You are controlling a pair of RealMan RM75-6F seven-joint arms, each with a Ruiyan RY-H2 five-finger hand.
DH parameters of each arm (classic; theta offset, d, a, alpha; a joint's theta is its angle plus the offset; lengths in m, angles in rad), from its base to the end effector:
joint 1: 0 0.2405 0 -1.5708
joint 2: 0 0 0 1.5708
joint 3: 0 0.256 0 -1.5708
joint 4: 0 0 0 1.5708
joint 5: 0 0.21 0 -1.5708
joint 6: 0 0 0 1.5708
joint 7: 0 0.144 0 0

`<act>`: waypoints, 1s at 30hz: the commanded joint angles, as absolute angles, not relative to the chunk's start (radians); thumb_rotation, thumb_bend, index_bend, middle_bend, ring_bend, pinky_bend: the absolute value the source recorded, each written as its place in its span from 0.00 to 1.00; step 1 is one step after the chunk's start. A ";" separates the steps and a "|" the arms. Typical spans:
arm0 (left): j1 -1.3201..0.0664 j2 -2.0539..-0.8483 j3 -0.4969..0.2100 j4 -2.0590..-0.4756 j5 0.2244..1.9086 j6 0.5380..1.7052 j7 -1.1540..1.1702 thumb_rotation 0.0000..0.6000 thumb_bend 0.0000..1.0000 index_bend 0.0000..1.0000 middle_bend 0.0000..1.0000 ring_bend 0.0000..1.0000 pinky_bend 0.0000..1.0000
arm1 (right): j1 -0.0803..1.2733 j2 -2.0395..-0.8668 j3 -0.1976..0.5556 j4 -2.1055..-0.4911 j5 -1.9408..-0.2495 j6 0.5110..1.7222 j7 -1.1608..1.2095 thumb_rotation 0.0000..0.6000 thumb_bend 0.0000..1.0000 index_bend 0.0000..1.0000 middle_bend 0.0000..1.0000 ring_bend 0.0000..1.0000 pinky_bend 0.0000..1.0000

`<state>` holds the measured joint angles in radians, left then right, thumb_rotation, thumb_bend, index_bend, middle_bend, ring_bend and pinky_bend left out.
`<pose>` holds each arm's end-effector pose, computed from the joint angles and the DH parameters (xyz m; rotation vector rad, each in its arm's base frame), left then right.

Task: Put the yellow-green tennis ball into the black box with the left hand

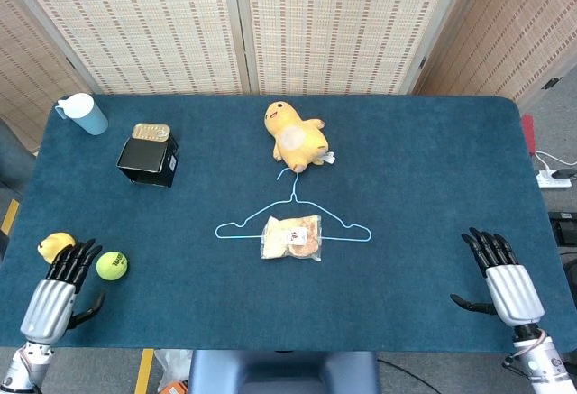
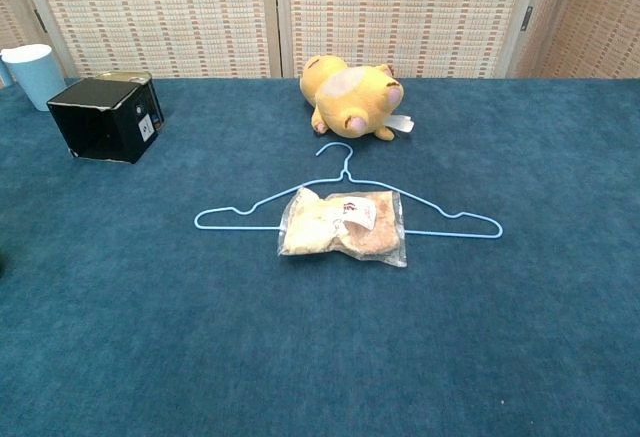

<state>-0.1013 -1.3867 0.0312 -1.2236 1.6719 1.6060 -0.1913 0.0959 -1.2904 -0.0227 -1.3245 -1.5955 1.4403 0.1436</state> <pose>-0.3282 0.1710 0.0990 -1.5112 -0.8614 -1.0881 -0.3440 -0.1714 0.1088 1.5202 -0.9716 0.8964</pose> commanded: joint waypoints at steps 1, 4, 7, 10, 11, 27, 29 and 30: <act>-0.098 -1.431 -0.001 -1.163 1.699 1.705 -0.248 0.39 0.19 0.82 0.76 0.69 0.86 | 0.097 -1.290 -0.024 -1.324 -1.596 1.437 0.143 1.00 0.00 0.00 0.00 0.00 0.00; -0.086 -1.470 -0.004 -1.096 1.703 1.747 -0.288 0.65 0.19 1.00 1.00 0.97 1.00 | 0.097 -1.290 -0.025 -1.325 -1.598 1.438 0.142 1.00 0.00 0.00 0.00 0.00 0.00; -0.071 -1.488 0.007 -1.061 1.693 1.743 -0.292 0.99 0.36 1.00 1.00 1.00 1.00 | 0.097 -1.288 -0.026 -1.325 -1.599 1.438 0.146 1.00 0.00 0.00 0.00 0.00 0.00; -0.055 -1.524 0.016 -1.007 1.688 1.748 -0.268 1.00 0.69 1.00 1.00 1.00 1.00 | 0.098 -1.287 -0.028 -1.325 -1.600 1.436 0.149 1.00 0.00 0.00 0.00 0.00 0.00; -0.052 -1.541 0.025 -0.982 1.692 1.747 -0.274 1.00 0.72 1.00 1.00 1.00 1.00 | 0.099 -1.286 -0.028 -1.325 -1.601 1.436 0.150 1.00 0.00 0.00 0.00 0.00 0.00; -0.070 -1.864 0.084 -0.337 1.736 1.769 -0.570 1.00 0.79 1.00 1.00 1.00 1.00 | 0.104 -1.285 -0.032 -1.328 -1.598 1.421 0.150 1.00 0.00 0.00 0.00 0.00 0.00; -0.074 -1.870 0.094 -0.318 1.738 1.749 -0.594 1.00 0.79 1.00 1.00 1.00 1.00 | 0.104 -1.285 -0.033 -1.329 -1.599 1.421 0.149 1.00 0.00 0.00 0.00 0.00 0.00; -0.076 -1.869 0.097 -0.314 1.738 1.740 -0.606 1.00 0.79 1.00 1.00 1.00 1.00 | 0.105 -1.285 -0.032 -1.329 -1.598 1.420 0.148 1.00 0.00 0.00 0.00 0.00 0.00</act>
